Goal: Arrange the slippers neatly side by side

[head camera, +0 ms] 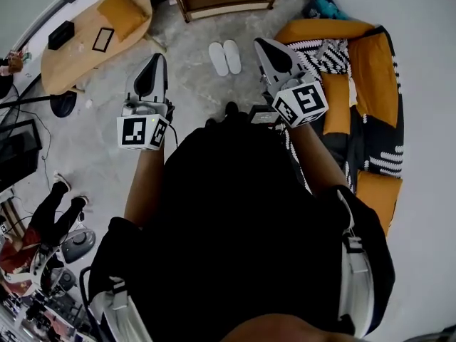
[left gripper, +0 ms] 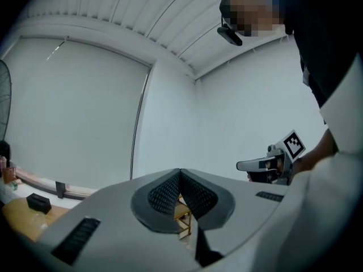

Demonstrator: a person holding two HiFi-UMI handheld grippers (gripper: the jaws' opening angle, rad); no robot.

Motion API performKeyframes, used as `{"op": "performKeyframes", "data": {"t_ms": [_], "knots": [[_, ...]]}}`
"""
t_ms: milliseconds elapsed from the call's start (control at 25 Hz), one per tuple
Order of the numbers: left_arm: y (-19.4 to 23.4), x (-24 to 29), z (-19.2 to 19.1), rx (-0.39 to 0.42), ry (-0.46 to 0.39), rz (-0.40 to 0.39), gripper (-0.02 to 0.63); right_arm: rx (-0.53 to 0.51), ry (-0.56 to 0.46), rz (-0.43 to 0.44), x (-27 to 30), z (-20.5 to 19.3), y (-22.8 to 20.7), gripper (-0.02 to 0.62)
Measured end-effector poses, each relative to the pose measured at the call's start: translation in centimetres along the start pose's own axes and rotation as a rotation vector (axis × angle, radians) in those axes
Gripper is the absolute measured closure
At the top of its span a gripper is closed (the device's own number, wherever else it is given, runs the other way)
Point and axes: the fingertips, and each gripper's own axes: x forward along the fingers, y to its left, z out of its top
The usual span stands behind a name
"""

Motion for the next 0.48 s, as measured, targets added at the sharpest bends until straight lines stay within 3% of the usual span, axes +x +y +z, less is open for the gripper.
{"op": "performKeyframes", "data": {"t_ms": [280, 480], "knots": [[-0.2, -4.6, -1.8, -0.065, 0.007, 0.007, 0.591, -0.001, 0.015, 0.004, -1.9, -2.1, 3.5, 0.565], [-0.3, -6.9, -3.0, -0.098, 0.021, -0.034, 0.591, -0.007, 0.010, -0.025, -2.8, -2.3, 5.0, 0.565]]}}
